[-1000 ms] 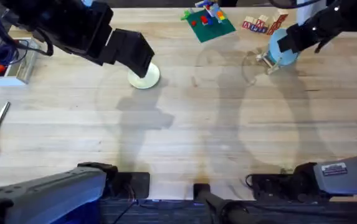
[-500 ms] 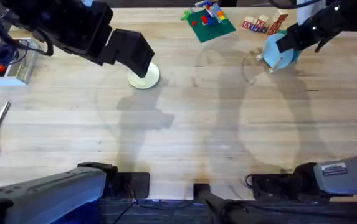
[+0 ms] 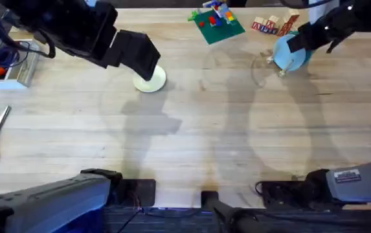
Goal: Pick up the plates from the table one by one and place each into a slot on the dish rack.
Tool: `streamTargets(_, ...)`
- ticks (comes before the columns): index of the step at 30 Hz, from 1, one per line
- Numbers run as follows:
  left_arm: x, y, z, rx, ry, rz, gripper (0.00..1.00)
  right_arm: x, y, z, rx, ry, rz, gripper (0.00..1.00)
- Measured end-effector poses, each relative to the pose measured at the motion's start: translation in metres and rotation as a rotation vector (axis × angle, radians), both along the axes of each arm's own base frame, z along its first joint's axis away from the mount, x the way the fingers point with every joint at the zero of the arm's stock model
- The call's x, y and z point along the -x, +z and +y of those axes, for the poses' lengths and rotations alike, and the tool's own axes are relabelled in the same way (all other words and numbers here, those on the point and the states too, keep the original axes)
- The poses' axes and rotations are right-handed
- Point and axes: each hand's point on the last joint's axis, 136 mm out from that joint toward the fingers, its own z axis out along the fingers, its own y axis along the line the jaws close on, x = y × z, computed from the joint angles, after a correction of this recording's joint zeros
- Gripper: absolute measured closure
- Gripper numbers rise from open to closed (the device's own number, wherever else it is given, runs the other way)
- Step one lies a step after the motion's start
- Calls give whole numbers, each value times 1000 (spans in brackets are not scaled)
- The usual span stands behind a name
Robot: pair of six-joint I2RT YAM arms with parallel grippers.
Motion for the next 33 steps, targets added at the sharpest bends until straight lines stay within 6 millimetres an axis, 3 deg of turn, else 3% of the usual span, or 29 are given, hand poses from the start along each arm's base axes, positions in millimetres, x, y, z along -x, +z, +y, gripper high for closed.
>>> streamTargets(5, 0, 0, 0, 0, 0, 0, 6, -4, 4, 0, 2, 0, -22, 822)
streamTargets(16, 0, 0, 0, 0, 0, 0, 7, 10, 78, 1, 14, -4, -201, 806)
streamTargets(19, 0, 0, 0, 0, 0, 0, 7, 18, 95, 1, 14, -7, -236, 765)
streamTargets(24, 0, 0, 0, 0, 0, 0, 7, 44, 127, 7, 10, -6, -291, 575)
streamTargets(29, 0, 0, 0, 0, 0, 0, 7, 70, 154, 26, -2, 35, -344, 521)
streamTargets(33, 0, 0, 0, 0, 0, 0, 7, 79, 165, 46, -30, 72, -374, 520)
